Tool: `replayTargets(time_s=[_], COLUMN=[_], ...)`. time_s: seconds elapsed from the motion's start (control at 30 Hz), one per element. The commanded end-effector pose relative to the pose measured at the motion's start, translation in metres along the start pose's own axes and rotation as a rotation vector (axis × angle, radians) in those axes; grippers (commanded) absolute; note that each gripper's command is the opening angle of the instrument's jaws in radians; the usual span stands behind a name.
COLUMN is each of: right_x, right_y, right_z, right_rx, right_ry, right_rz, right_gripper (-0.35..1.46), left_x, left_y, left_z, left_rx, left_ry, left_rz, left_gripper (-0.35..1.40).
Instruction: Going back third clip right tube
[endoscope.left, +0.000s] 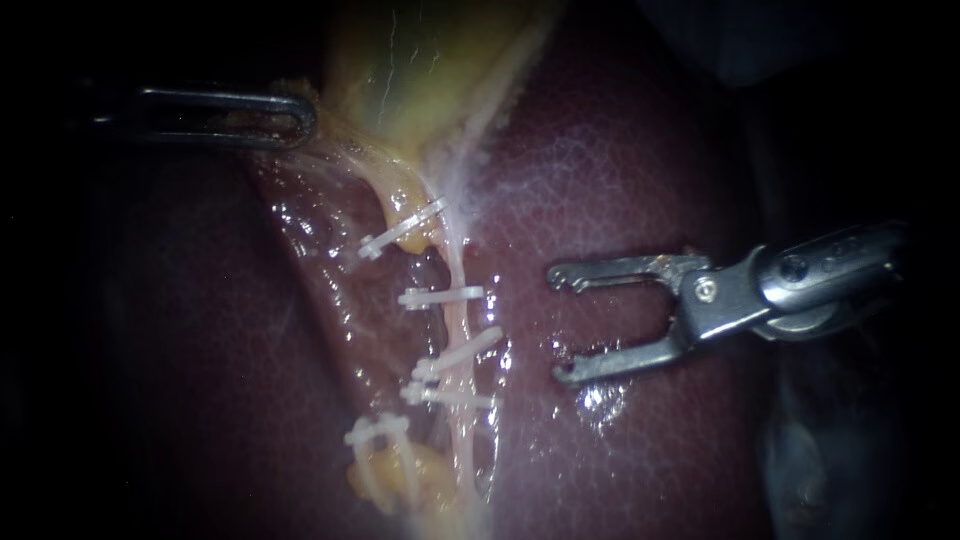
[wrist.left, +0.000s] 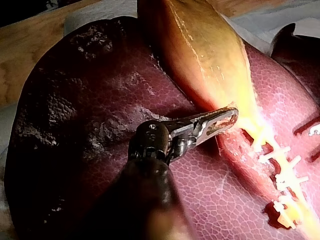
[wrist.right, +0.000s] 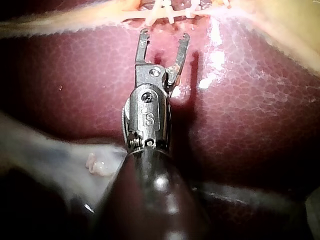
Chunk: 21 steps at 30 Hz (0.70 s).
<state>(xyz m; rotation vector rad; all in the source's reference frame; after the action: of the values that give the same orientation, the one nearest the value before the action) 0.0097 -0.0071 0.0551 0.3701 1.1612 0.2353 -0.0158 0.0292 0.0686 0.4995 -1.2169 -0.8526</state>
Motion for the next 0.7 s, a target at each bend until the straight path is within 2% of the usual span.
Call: replayTargets(time_s=[0.03, 0.37, 0.5, 0.7], right_x=[0.0, 0.0001, 0.0001, 0.0002], right_y=[0.0, 0.0, -0.0001, -0.0002], right_z=[-0.0004, -0.0012, -0.0012, -0.0013], right_rx=[-0.006, -0.027, -0.026, -0.026], right_ry=[-0.004, -0.011, -0.011, -0.011], right_rz=[-0.003, -0.021, -0.021, -0.021], right_gripper=[0.5, 0.5, 0.5, 0.5], left_x=[0.0, 0.0006, 0.0018, 0.0042], left_y=[0.0, 0.0001, 0.0004, 0.0011], left_z=[0.0, 0.001, 0.0025, 0.0054], left_rx=[0.0, -0.003, 0.011, 0.022], left_ry=[0.0, -0.001, 0.0, 0.025], left_rz=[0.0, 0.003, 0.01, 0.025], left_gripper=[-0.35, -0.35, -0.35, -0.35])
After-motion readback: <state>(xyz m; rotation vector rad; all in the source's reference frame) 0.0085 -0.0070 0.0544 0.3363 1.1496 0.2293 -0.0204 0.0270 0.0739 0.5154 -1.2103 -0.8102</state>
